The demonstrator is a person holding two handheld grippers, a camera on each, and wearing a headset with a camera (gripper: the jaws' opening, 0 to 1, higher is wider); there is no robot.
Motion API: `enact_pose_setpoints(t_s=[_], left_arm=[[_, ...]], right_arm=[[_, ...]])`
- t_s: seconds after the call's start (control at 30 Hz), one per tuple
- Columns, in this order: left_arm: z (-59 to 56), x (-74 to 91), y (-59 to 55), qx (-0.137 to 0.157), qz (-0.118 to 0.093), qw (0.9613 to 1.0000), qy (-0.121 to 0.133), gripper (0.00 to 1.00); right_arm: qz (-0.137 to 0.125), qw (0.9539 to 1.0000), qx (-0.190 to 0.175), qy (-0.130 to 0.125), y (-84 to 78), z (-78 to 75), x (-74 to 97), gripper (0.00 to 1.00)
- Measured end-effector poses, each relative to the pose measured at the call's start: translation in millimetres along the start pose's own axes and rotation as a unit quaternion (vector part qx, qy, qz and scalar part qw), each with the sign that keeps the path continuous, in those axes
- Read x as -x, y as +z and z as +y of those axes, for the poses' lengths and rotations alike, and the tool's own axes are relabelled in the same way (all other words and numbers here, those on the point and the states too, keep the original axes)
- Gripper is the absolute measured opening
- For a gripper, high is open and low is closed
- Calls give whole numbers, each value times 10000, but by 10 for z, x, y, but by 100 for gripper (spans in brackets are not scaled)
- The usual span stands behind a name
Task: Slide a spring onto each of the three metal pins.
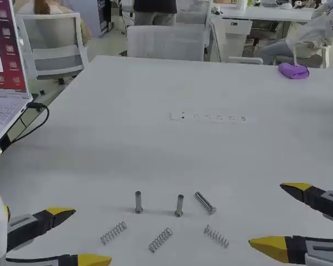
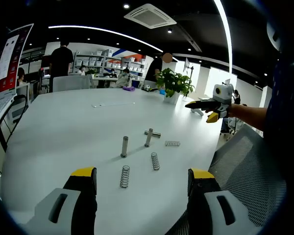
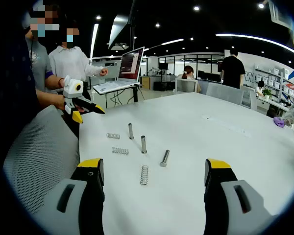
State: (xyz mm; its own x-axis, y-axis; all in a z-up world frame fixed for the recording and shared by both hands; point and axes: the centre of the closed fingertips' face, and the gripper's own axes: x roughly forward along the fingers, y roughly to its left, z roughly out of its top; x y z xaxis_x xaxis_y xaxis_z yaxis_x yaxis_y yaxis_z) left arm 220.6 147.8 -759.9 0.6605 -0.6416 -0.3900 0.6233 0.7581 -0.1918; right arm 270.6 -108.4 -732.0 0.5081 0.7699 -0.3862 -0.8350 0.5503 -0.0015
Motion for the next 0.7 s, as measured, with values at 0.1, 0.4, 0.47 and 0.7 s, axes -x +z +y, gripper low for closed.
enact_pose_setpoints(t_s=[0.1, 0.4, 0.47, 0.7], left_arm=[[-1, -2, -3, -2, 6, 10000, 2, 72], [-8, 6, -17, 14, 5, 10000, -5, 72], [-13, 6, -18, 15, 6, 10000, -10, 72], [-11, 5, -19, 11, 1, 10000, -18, 72]], right_arm=[[0, 10000, -7, -2, -8, -19, 4, 83], [19, 10000, -13, -2, -30, -31, 8, 82], [20, 10000, -20, -6, -34, -30, 10, 82], [42, 10000, -29, -9, -49, -28, 6, 82]])
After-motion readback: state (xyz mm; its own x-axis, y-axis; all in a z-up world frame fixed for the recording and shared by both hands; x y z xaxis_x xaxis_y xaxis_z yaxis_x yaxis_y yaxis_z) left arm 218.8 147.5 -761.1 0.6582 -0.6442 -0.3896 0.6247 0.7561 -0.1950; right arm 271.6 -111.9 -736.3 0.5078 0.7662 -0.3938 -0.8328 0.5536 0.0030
